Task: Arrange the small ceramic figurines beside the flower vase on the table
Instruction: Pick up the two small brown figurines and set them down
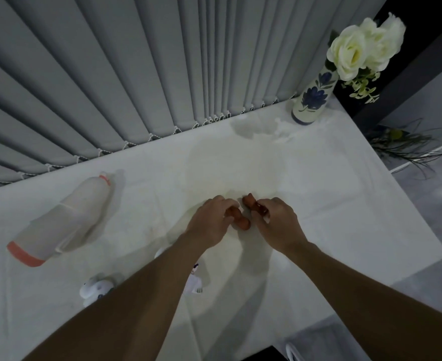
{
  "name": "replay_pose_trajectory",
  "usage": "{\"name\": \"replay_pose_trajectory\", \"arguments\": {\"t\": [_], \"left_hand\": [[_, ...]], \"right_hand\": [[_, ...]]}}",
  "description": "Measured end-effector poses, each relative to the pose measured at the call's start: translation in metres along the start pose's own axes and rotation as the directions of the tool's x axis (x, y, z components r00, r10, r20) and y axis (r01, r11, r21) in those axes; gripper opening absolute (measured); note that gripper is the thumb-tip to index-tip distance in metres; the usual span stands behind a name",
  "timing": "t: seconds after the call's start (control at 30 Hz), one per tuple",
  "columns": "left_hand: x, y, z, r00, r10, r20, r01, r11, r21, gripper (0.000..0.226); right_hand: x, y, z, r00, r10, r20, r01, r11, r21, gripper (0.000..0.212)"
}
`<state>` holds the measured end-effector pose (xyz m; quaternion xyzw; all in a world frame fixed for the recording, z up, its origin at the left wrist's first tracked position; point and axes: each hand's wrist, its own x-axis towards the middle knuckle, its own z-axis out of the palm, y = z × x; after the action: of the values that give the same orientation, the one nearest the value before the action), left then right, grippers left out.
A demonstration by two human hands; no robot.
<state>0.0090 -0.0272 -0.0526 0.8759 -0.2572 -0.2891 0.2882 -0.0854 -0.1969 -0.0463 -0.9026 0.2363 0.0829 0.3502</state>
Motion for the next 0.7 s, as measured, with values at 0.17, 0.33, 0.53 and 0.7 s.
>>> {"name": "replay_pose_trajectory", "arguments": {"t": [0.17,0.33,0.53,0.7], "left_hand": [[0.001,-0.002,0.0,0.999,0.009,0.034,-0.008,1.0,-0.03,0.034],[-0.006,0.007,-0.002,0.996,-0.037,0.086,0.04,0.999,-0.031,0.076],[-0.011,0.014,0.009,0.999,-0.024,-0.022,0.025,0.999,0.029,0.076],[-0.013,0.017,0.018,0.995,-0.05,-0.085,0.055,0.997,0.057,0.049]], "right_hand": [[-0.005,0.007,0.001,0.997,-0.056,0.058,0.054,0.998,0.033,0.049],[-0.002,0.015,0.0,0.993,-0.095,0.073,0.092,0.995,0.044,0.044],[-0.001,0.022,0.005,0.991,-0.129,0.025,0.128,0.991,0.035,0.039],[-0.001,0.021,0.005,0.987,-0.16,0.004,0.16,0.987,0.034,0.037]]}}
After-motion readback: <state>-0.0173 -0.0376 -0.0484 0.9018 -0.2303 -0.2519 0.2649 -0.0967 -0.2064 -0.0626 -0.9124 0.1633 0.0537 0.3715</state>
